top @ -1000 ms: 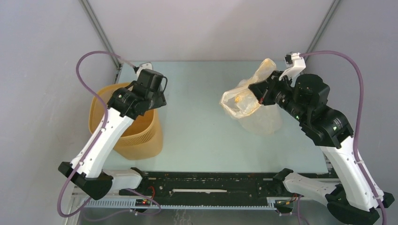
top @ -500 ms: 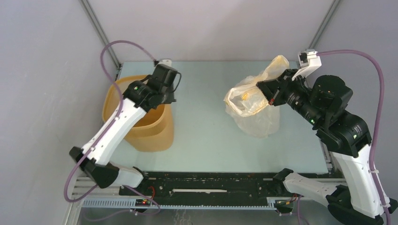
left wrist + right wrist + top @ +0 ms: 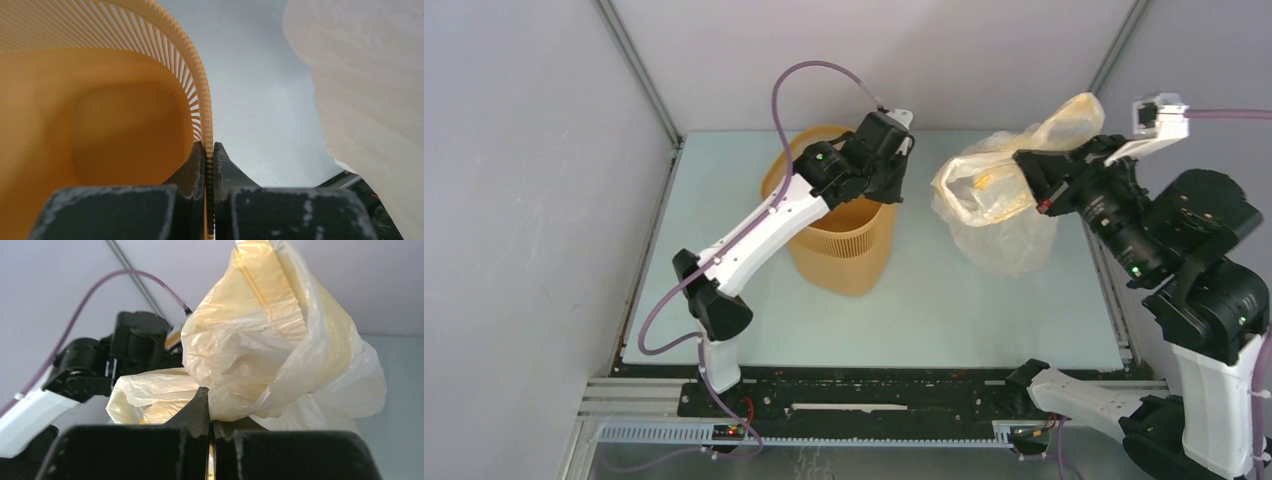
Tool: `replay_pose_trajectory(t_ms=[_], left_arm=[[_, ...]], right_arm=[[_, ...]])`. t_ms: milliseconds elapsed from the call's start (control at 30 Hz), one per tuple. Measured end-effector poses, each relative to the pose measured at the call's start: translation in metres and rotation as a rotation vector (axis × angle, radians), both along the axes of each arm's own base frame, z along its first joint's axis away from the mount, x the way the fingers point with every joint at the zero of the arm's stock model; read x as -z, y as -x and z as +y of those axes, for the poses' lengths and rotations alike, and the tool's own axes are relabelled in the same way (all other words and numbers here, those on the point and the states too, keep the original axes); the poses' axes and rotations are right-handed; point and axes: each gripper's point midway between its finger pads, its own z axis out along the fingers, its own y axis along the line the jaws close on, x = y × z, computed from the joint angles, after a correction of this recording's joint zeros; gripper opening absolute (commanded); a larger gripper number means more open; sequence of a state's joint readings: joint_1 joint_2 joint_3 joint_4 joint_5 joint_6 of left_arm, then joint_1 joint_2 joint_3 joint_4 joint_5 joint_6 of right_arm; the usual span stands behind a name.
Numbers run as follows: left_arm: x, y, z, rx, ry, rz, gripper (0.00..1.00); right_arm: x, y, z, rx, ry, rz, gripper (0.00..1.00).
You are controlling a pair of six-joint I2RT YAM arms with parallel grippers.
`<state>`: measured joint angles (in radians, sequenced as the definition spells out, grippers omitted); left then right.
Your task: Put the trash bags into the trash bin
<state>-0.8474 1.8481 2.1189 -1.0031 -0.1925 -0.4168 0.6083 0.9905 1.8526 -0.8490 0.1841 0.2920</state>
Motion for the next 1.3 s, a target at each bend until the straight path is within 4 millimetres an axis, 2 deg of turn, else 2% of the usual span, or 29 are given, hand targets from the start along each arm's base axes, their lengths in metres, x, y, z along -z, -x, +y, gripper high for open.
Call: replay_pose_trajectory(t_ms=[100,200,300,433,500,633,733,800,900,1033,1100,1133,1233,1300], left_arm=[[-0.003,0.002,-0.02,0.051,0.026,0.008,0.0],[-0.008,0.01,-0.027,0.091,0.039,0.009,0.04],[-0.011,0.015,-0.032,0.127,0.057,0.016,0.15],[-0.011,0.028,-0.042,0.185,0.088,0.054,0.42],[-0.014,0.035,-0.048,0.21,0.115,0.07,0.53],[-0.028,0.048,-0.052,0.248,0.152,0.067,0.63],[-0.055,0.055,-0.043,0.258,0.203,0.023,0.64],[-0.085,0.06,-0.029,0.252,0.263,-0.038,0.64],[-0.127,0.069,0.011,0.206,0.35,-0.14,0.67],[-0.169,0.084,0.095,0.049,0.457,-0.289,0.71],[-0.176,0.091,0.13,-0.036,0.489,-0.342,0.72],[-0.173,0.094,0.146,-0.08,0.492,-0.356,0.73],[-0.166,0.11,0.177,-0.152,0.505,-0.387,0.74],[-0.157,0.117,0.189,-0.184,0.502,-0.392,0.74]], right_arm=[[-0.02,0.006,-0.012,0.034,-0.016,-0.056,0.0],[-0.04,0.013,-0.025,0.066,-0.04,-0.115,0.0],[-0.06,0.021,-0.035,0.091,-0.07,-0.175,0.0],[-0.081,0.029,-0.042,0.095,-0.103,-0.238,0.0],[-0.091,0.034,-0.043,0.087,-0.123,-0.267,0.0],[-0.113,0.044,-0.043,0.056,-0.169,-0.332,0.0],[-0.13,0.052,-0.033,-0.011,-0.208,-0.381,0.0],[-0.144,0.057,-0.024,-0.073,-0.241,-0.414,0.0],[-0.173,0.065,-0.003,-0.196,-0.306,-0.472,0.0],[-0.2,0.067,0.03,-0.365,-0.397,-0.504,0.0],[-0.206,0.064,0.051,-0.453,-0.44,-0.493,0.0],[-0.207,0.061,0.063,-0.494,-0.46,-0.48,0.0],[-0.205,0.055,0.101,-0.625,-0.51,-0.432,0.0],[-0.202,0.05,0.125,-0.703,-0.538,-0.395,0.0]])
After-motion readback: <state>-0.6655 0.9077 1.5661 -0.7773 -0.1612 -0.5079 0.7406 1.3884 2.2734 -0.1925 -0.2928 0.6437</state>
